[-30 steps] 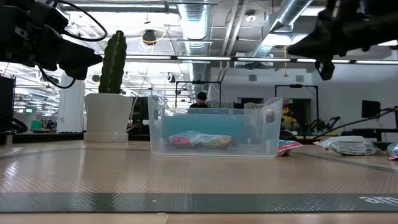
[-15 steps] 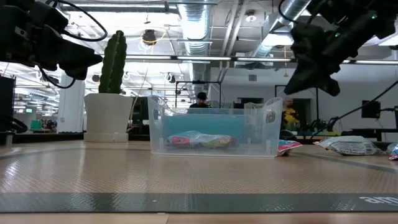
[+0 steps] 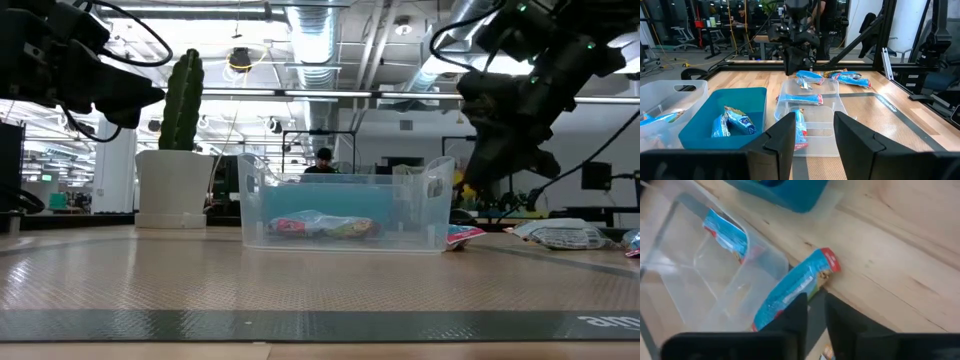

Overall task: Pick and place Granola Bars by type
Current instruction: Put the top left red granola bar into the bottom transparent bin

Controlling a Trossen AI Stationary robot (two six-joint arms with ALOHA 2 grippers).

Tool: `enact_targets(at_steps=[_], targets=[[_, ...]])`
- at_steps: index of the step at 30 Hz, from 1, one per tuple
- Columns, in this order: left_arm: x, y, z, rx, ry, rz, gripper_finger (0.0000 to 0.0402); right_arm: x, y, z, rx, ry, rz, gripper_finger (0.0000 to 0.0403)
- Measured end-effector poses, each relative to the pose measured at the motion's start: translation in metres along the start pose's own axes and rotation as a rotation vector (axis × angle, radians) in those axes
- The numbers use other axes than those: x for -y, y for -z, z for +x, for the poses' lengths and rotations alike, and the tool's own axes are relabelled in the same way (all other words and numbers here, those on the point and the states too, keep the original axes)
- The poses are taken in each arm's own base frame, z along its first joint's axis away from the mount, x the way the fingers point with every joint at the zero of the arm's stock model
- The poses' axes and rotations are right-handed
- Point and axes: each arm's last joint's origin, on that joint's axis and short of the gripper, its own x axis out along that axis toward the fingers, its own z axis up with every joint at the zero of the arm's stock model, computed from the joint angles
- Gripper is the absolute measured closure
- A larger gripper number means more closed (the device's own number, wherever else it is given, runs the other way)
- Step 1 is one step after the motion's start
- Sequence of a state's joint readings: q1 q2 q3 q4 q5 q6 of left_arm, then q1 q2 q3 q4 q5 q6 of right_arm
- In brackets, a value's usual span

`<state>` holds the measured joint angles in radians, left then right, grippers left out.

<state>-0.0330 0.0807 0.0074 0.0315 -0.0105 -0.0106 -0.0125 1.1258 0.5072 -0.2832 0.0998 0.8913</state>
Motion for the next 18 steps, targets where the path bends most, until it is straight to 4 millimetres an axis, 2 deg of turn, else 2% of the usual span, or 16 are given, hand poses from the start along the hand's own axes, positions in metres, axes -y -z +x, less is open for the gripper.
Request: enact_targets(at_steps=[9,18], targets=[[0.000,0.000,0.000,0.000,0.000,0.000,0.0273,-0.004,0.000,0.019,-0.027,-0.023,0.084,0.0242],[0.000,0.000,0.000,0.000,0.000,-0.001,0.0273,-0.006,0.001,0.046,-0.070,-0.029,0.113,0.0179]])
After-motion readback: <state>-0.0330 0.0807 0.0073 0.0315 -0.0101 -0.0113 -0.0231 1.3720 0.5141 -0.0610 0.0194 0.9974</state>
